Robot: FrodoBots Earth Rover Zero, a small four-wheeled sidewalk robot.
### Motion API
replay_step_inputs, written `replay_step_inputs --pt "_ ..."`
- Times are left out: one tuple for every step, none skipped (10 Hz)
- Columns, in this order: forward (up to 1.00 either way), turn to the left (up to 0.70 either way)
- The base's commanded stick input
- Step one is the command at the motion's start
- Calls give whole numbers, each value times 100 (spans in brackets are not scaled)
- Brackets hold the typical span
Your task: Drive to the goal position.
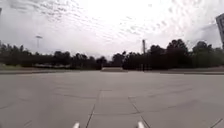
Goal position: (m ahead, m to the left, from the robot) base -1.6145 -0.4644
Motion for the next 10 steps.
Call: replay_step_inputs --pt "70 -14" --pt "70 -8" --pt "70 -2" --pt "70 0" --pt "70 0" --pt "70 0" --pt "70 0" --pt "70 0" --pt "70 0" --pt "70 0"
